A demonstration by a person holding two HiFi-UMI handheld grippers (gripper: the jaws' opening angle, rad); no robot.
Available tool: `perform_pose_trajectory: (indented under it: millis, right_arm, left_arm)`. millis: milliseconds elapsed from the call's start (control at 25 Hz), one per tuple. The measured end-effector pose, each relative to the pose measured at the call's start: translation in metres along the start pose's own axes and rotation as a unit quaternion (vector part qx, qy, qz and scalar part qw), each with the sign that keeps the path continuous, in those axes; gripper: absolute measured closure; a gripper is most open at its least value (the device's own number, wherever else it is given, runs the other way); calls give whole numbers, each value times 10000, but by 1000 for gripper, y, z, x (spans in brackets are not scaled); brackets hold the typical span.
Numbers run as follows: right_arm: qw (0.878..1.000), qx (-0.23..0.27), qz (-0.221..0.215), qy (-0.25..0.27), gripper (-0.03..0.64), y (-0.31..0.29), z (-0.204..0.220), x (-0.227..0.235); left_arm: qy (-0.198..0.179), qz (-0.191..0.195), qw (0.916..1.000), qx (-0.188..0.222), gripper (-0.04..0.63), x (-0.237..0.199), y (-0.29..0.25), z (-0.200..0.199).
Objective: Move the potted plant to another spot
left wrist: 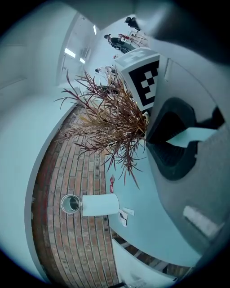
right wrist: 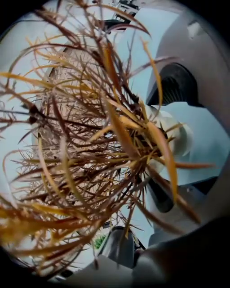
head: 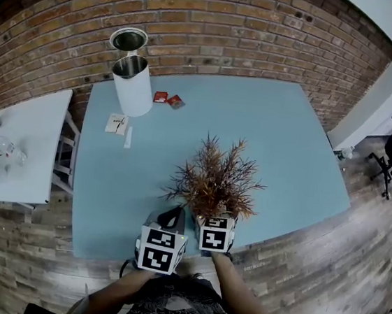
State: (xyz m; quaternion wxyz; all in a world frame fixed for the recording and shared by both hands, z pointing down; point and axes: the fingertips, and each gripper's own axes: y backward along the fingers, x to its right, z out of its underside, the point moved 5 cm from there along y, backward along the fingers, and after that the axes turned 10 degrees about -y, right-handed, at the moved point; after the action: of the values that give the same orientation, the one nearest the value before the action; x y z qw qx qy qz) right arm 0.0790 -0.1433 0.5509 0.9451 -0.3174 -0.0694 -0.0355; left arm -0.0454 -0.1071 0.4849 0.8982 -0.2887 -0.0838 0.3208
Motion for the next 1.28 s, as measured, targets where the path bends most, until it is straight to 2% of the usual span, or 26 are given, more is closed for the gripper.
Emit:
perform_pose_trajectory:
  millis: [480, 1280]
  right_arm:
    - [9999, -118, 77, -68, 121, -14, -10, -6]
    - [9994, -344, 24, -12, 121, -39, -25, -9]
  left_arm:
    - [-52, 203, 9998, 27, 597, -6, -11, -6]
    - [104, -47, 9998, 146, 597, -23, -23, -23]
